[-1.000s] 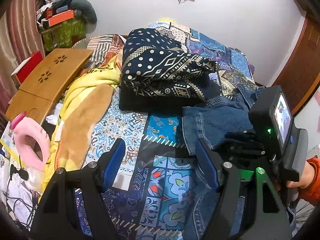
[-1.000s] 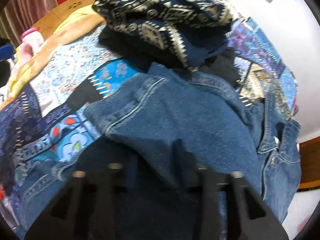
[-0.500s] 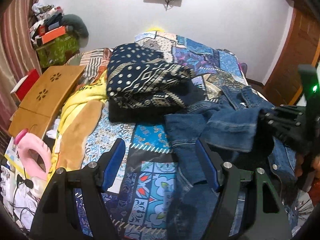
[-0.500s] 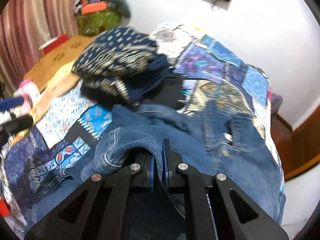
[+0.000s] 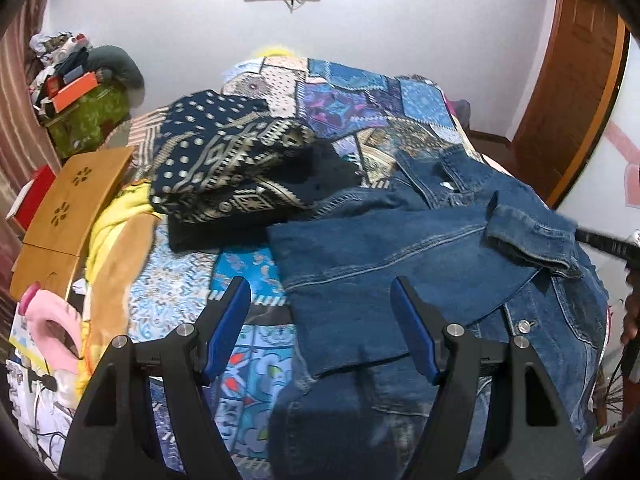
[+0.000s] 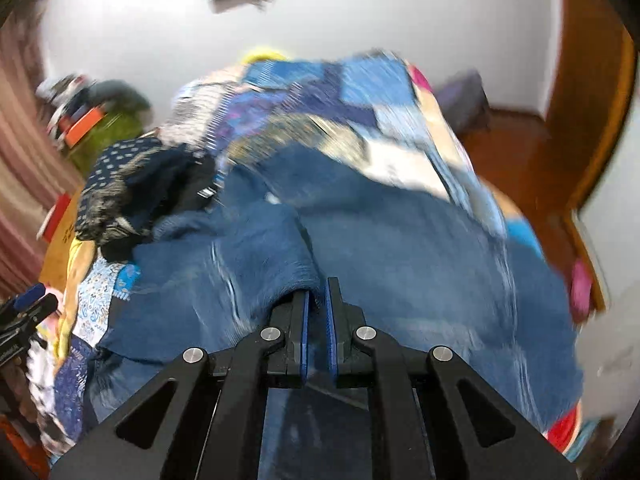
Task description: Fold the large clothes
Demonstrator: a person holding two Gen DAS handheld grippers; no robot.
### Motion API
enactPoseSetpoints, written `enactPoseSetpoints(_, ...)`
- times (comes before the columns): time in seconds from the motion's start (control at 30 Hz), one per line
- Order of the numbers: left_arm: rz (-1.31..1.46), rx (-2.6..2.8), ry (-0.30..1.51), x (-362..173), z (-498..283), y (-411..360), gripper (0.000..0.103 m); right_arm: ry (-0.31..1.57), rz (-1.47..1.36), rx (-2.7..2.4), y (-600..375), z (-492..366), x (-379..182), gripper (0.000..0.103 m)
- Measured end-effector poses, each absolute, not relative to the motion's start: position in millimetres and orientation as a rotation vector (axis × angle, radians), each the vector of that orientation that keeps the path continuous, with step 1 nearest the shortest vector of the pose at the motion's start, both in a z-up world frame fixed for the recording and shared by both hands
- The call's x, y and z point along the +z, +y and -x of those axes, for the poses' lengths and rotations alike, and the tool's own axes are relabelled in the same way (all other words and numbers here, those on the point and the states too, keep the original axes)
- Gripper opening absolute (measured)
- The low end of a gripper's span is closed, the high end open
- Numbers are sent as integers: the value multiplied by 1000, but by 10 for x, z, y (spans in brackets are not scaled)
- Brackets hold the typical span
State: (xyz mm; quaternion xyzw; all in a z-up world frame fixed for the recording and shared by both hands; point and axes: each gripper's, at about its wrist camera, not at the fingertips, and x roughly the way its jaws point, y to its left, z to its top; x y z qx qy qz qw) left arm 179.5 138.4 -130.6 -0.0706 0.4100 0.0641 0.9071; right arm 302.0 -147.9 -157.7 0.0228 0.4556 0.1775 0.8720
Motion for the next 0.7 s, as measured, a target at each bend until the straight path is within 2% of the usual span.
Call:
enactPoseSetpoints(0.13,142,117,881,-1398,-1881,1248,71,996,-143,336,-1778,-2956,-1804,8)
enactPoseSetpoints(0.5,121,71,938,-1561,-2019,972,71,948,-124,343,-2070,-2724,-1544,13)
enactPoseSetpoints(0.6,125,63,940,-1572,-2037,946,71,900,-86,394,-1934,-2661,-1373,31)
enactPoseSetpoints(0.67,124,60,941,-1576,-2041,936,71,858,-61,426,-1817,-2628,-1263,56)
enactPoseSetpoints(0.7,123,59,942,-1579,-2042,936,71,830,-45,447,-1743,-2606,-1206,58)
